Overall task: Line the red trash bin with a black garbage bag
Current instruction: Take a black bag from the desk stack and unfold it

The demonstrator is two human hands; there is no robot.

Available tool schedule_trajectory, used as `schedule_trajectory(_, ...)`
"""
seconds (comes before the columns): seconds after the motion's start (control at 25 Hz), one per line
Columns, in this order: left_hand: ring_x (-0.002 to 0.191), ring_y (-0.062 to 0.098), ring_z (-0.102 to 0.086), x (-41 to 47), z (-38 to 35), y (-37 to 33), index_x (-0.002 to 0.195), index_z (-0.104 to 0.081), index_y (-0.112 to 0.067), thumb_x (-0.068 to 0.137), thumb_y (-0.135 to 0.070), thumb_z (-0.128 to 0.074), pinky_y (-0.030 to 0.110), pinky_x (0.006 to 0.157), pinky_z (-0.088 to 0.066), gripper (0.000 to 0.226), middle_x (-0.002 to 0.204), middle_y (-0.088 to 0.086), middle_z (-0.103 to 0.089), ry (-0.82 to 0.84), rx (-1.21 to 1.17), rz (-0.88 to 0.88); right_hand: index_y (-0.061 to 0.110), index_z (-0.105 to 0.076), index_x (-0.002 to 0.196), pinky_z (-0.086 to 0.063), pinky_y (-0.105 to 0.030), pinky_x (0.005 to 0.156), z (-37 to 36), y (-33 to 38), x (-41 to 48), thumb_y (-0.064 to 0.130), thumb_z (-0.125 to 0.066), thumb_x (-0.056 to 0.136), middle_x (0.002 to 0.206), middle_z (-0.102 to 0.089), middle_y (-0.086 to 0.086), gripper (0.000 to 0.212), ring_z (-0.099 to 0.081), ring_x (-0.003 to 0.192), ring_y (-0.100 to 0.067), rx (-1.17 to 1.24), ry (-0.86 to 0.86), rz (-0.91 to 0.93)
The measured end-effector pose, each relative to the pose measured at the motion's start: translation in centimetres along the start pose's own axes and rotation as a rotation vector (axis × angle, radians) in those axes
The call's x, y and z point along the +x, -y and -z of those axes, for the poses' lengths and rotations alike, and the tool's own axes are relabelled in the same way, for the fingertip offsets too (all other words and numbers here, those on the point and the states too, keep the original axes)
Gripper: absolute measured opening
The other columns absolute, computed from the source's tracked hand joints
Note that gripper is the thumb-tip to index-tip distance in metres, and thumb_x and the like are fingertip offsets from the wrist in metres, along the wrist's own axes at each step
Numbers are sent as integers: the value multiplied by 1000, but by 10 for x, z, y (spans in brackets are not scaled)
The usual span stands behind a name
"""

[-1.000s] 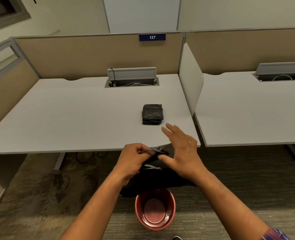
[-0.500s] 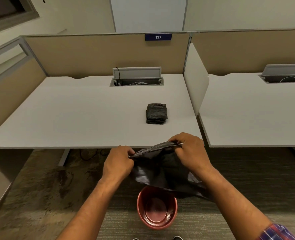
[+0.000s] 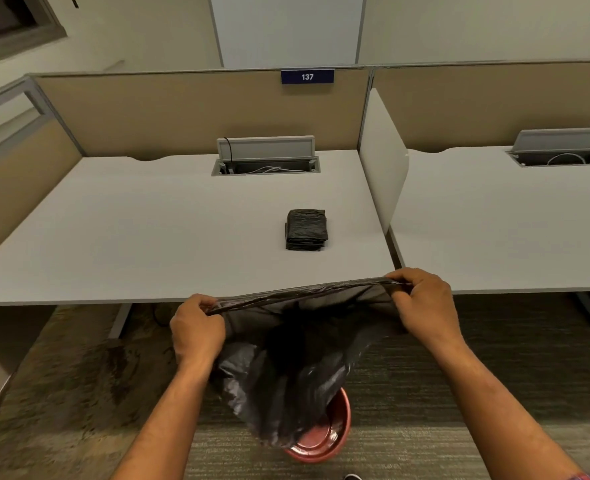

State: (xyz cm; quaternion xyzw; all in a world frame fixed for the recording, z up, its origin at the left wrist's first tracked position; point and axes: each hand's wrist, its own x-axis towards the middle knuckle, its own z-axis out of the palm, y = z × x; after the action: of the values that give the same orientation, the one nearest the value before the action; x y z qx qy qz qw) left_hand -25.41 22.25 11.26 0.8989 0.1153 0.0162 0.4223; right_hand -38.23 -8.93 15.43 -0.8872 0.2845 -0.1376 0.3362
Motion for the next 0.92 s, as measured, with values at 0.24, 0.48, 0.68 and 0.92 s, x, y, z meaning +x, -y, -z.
schedule_trajectory(0.24,89,19,-70,-14,-5,-28,103,-81,-16,90,-1,-67,28,77,-49,25,95,0,-78,243,57,-442,29,-48,152,-31,-49,120,-12,16,-16,51,-79,82,154,-54,6,79,-50,142,-18,-111,77,169)
schedule_trajectory(0.48,94,9,-68,-25,-9,-73,115,-82,-22,84,-11,-73,29,87,-57,34,106,-2,-81,433,102,-812,28,-53,147,-39,-46,115,-58,64,-28,38,-71,88,145,-60,2,63,-56,135,-21,-317,268,382)
schedule_trajectory(0.68,110,22,-68,-9,8,-66,126,-72,-26,81,-36,-86,41,93,-58,48,117,-2,-72,611,679,-616,20,-72,127,-57,-42,98,-51,59,-19,6,-59,92,118,-75,-1,39,-68,109,-21,-120,154,230)
schedule_trajectory(0.92,83,23,-69,4,30,-5,100,-69,-25,94,-17,-67,40,77,-61,10,95,3,-71,324,722,-173,19,-72,127,-51,-30,83,-37,27,-11,0,-58,92,113,-68,-3,42,-64,101,-19,-115,10,166)
